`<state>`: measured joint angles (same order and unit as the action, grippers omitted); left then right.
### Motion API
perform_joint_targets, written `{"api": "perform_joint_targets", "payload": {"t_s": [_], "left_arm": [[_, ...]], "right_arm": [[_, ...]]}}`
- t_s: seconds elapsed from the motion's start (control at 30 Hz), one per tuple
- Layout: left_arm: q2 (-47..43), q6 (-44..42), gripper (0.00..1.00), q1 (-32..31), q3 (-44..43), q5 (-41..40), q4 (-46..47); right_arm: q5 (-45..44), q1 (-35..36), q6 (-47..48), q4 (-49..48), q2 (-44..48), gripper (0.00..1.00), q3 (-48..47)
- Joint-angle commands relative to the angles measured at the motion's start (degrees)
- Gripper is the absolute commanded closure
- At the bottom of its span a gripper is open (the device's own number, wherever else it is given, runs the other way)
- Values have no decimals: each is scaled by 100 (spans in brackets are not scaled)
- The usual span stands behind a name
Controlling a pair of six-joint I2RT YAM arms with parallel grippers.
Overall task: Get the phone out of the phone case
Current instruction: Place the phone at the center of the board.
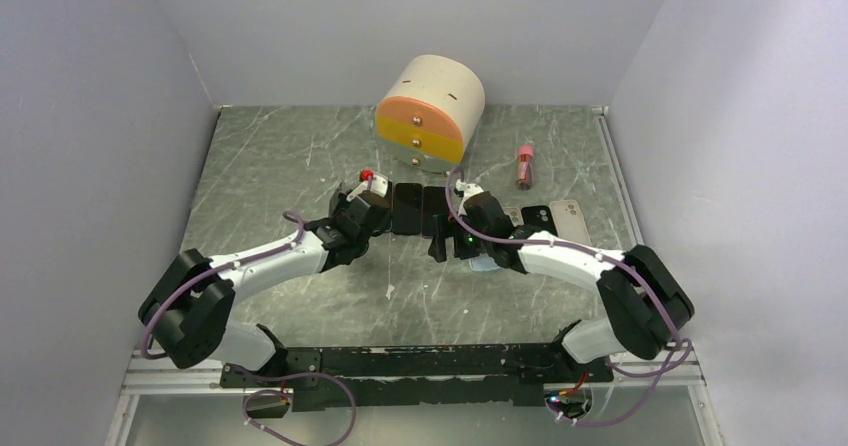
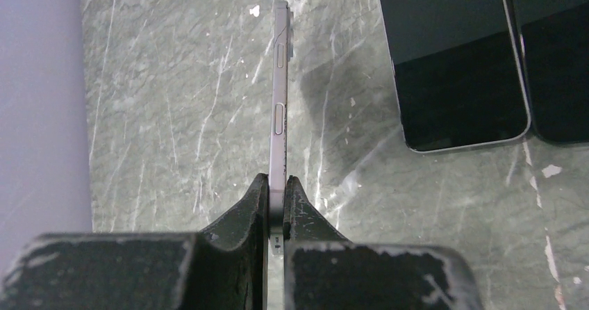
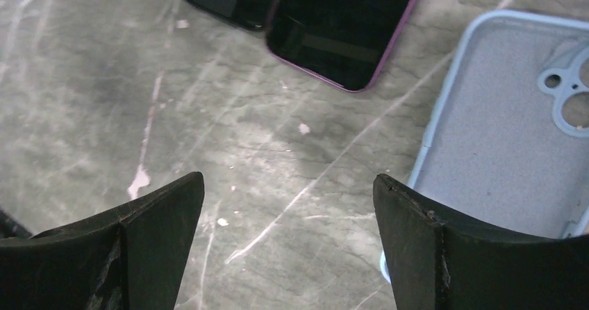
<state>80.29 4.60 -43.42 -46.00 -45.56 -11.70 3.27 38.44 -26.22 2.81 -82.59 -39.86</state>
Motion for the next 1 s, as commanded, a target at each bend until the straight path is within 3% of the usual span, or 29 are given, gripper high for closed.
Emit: {"api": "perform_joint_targets", "payload": {"t_s": [0.0,0.23,0.4,0.73,0.97], "left_arm": [[109,-781,97,120,-39,-34,651],[582,-1541,97,353,-343,750,400],[811,-1780,97,361,-190,848,586],[1366,-1096,72,157,-256,617,175],[1602,-578,65,-366,-76,86,228]], "right_arm": [[587,-27,183,-779,571,5,248],[184,-283,-32,-1136,1434,5,849],[-139,-275,-78,-1203,1789,5,1045],[-303,-430,-209,-1339,2010,5,1224],[-136,-685,-279,-1468,2124,5,1369]]}}
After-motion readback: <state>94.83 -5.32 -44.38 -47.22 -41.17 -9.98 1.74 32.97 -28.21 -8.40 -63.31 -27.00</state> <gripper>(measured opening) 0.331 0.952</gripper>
